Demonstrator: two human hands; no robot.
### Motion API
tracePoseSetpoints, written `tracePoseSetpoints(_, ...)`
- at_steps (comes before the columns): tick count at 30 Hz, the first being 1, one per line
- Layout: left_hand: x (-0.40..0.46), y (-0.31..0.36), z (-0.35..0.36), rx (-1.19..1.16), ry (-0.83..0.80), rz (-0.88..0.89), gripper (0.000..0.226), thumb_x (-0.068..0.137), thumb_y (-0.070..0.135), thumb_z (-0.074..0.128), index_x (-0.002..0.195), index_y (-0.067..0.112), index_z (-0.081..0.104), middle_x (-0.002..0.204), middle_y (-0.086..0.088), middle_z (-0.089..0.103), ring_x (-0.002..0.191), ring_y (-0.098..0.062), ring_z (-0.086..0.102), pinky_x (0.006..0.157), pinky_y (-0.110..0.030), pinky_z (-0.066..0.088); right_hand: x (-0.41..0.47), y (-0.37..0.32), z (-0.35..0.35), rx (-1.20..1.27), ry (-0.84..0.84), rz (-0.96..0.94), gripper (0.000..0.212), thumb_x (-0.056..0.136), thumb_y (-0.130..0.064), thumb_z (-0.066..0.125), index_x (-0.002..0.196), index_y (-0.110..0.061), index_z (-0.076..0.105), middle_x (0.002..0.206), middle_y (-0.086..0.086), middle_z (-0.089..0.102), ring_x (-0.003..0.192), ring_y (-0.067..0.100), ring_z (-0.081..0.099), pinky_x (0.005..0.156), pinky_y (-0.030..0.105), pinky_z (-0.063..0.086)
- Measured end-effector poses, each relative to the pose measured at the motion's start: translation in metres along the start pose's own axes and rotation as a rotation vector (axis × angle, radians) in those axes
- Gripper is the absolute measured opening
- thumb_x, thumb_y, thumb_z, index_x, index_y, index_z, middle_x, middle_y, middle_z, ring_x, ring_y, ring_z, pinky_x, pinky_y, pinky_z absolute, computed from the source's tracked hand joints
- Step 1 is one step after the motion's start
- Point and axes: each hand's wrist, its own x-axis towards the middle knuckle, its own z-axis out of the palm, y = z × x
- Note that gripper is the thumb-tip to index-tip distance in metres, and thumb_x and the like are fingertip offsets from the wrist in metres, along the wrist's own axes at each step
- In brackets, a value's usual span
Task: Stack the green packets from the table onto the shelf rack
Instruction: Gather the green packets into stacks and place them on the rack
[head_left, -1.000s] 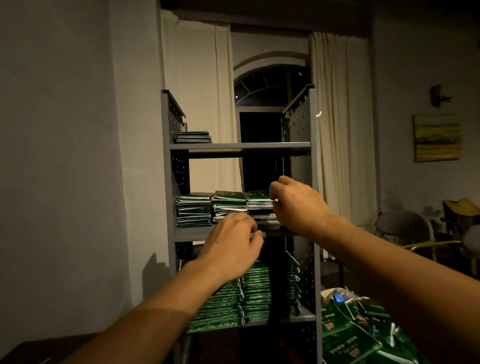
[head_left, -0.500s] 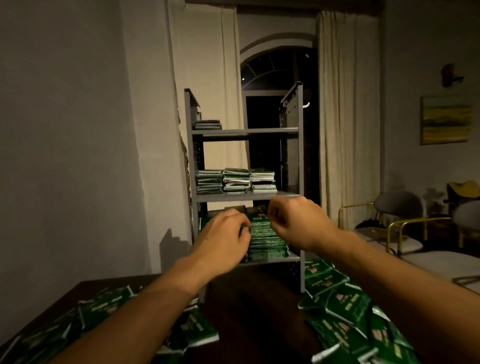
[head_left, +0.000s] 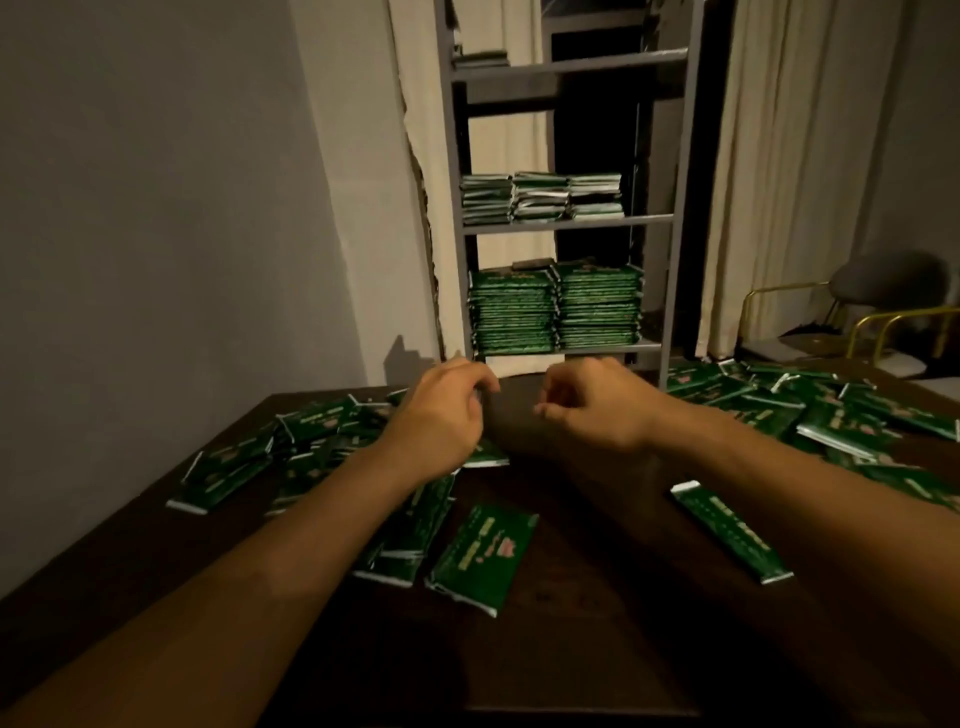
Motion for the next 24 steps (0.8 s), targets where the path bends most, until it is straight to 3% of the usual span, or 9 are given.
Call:
tracePoseSetpoints(6,-0.033,-0.045,0.024,0.042,-0.043,-0.091,0.041,0.090,-0.011,0.050,0.111,0.018,0.071,0.120,0.000,0.063,0.112,-0.019,0.058,0.098,-0.034,0.048,0.002,-0.006,0.067,0.053,-0.325,0.073,0.039,0.088,-0.049,0.069,0.113,-0.019,0.065,0.109,0.000,0.068,0.102,0.018,0.063,0.090,0.031,0.052)
tracePoseSetpoints(10,-0.049,-0.072,0.031,0.061,-0.067,-0.215,0.042,0.091,-0.007,0.055,0.119,0.022,0.067,0.133,0.002,0.058,0.122,-0.018,0.053,0.101,-0.035,0.046,0.012,-0.015,0.101,0.155,-0.327,0.079,0.032,0.092,-0.044,0.067,0.112,-0.020,0.063,0.106,-0.003,0.062,0.103,0.017,0.061,0.079,0.025,0.044)
tracePoseSetpoints(16,-0.055,-0.107,0.029,0.070,-0.009,-0.342,0.041,0.091,-0.003,0.059,0.120,0.024,0.066,0.128,0.001,0.060,0.122,-0.020,0.053,0.104,-0.042,0.047,0.031,-0.041,0.129,0.316,-0.263,0.220,0.041,0.086,-0.059,0.068,0.105,-0.024,0.057,0.102,-0.005,0.063,0.094,0.016,0.064,0.082,0.031,0.053)
tracePoseSetpoints(21,-0.067,-0.126,0.016,0.137,0.054,-0.423,0.046,0.087,-0.005,0.063,0.121,0.025,0.065,0.127,0.003,0.060,0.122,-0.017,0.052,0.102,-0.036,0.047,0.034,-0.074,0.141,0.071,-0.215,0.238,0.100,0.063,-0.092,0.056,0.134,-0.025,0.038,0.121,0.001,0.062,0.112,0.027,0.061,0.093,0.042,0.052)
tracePoseSetpoints(24,-0.075,-0.135,0.023,0.162,-0.049,-0.390,0.048,0.085,0.002,0.070,0.126,0.025,0.059,0.132,0.000,0.055,0.125,-0.019,0.044,0.105,-0.037,0.041,0.035,-0.087,0.154,0.030,-0.233,0.234,0.106,0.059,-0.096,0.053,0.136,-0.025,0.034,0.125,0.005,0.061,0.119,0.030,0.057,0.100,0.046,0.046)
